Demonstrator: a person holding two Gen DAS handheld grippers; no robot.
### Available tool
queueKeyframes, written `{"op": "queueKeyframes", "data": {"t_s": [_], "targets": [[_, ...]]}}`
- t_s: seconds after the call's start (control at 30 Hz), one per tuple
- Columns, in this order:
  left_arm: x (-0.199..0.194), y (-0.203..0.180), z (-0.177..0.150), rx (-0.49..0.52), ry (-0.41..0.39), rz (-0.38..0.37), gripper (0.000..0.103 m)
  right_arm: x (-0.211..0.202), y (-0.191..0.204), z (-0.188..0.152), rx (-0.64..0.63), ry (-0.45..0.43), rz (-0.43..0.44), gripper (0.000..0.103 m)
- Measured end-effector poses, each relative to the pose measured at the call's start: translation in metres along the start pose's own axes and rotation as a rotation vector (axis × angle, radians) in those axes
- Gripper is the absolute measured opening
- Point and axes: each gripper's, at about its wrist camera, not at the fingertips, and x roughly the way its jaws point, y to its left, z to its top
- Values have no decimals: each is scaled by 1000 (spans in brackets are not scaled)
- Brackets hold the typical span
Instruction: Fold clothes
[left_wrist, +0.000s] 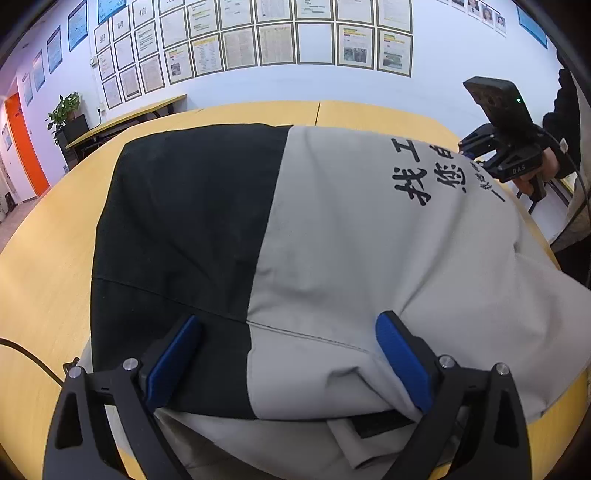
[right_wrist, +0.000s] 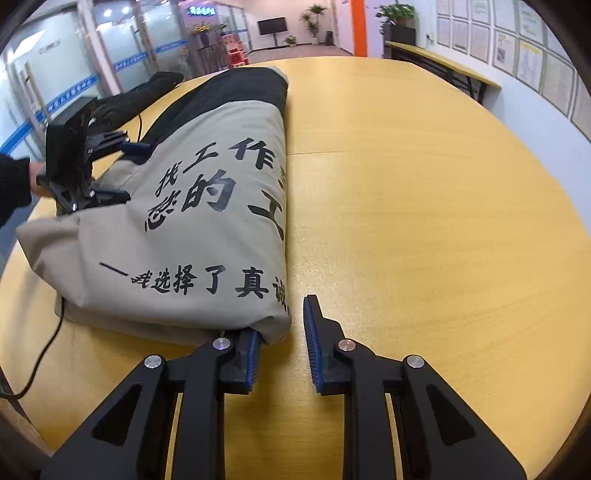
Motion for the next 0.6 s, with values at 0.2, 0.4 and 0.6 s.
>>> {"op": "queueKeyframes", "data": {"t_s": [0.2,0.4,0.6], "targets": [[-1,-5,0,-2,6,8,100,5,-18,-1,91,23,39,28],[-3,-6,0,-10,11,10,102,-46,-4,21,-202,66,114,27],[3,0,6,-10,13,9,103,-84,19,94,-482,0,346,21]]}}
